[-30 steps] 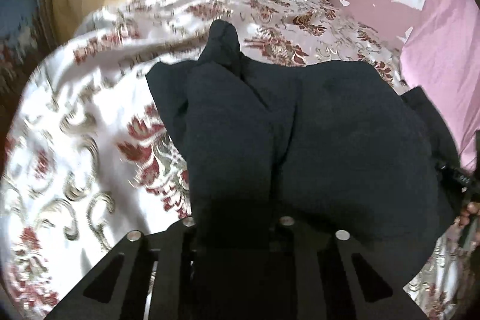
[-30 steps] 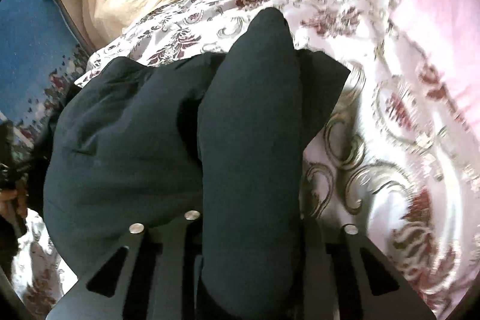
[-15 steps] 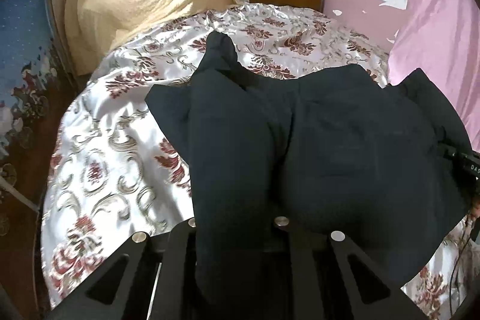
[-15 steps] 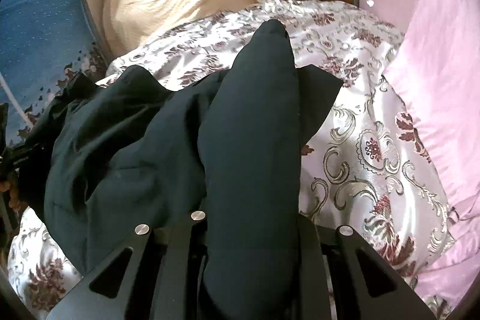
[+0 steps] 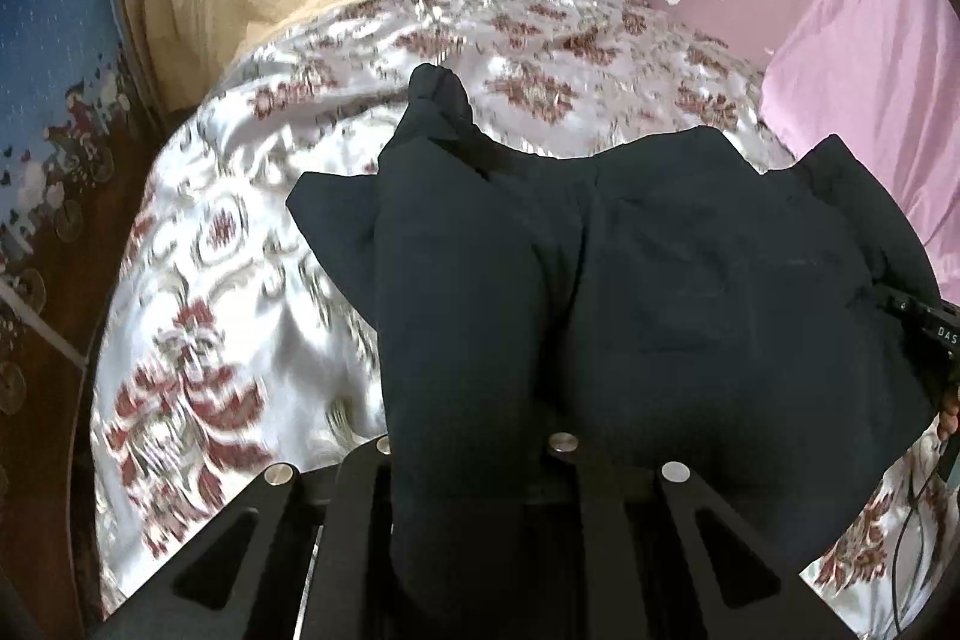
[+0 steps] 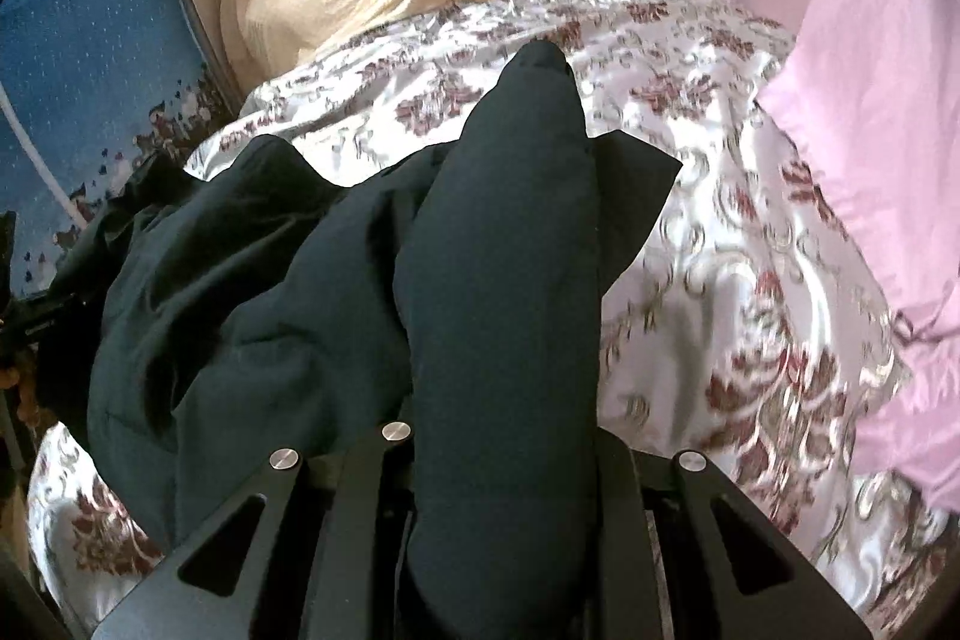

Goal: Fold large clothes

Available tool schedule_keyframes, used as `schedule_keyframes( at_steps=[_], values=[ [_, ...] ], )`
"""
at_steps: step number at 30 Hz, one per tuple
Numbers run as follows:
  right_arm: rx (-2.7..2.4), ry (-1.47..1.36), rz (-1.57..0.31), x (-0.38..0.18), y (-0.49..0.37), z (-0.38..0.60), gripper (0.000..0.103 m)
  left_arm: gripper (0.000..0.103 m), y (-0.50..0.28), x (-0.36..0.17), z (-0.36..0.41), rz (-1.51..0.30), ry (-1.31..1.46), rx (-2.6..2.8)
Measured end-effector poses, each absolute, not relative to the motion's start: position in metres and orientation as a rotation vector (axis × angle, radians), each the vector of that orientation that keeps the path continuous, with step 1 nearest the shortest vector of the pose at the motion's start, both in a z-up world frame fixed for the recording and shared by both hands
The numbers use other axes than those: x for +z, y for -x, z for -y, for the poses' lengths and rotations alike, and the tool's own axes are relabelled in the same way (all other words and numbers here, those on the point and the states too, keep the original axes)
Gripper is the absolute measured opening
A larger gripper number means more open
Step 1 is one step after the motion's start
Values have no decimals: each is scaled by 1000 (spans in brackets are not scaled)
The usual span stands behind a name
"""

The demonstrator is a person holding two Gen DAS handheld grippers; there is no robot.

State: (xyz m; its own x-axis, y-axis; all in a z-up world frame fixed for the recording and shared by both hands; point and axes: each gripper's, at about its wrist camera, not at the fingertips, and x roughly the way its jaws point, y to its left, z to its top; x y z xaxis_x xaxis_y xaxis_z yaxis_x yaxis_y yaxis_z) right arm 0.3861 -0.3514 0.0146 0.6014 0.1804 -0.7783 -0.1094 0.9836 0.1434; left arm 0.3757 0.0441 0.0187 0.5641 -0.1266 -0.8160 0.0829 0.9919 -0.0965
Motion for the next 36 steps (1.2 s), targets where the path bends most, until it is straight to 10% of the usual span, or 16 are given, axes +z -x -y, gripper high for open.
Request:
schedule_keyframes(
  at_steps=[15,36],
  values=[
    [95,-90,-945,-38,-378,358,31,24,-366,-23,-48,-993,68,-65],
    [37,-164,-946,-50,-371,375,70,86,-358,-38,-68,-1057,166,51]
  ],
)
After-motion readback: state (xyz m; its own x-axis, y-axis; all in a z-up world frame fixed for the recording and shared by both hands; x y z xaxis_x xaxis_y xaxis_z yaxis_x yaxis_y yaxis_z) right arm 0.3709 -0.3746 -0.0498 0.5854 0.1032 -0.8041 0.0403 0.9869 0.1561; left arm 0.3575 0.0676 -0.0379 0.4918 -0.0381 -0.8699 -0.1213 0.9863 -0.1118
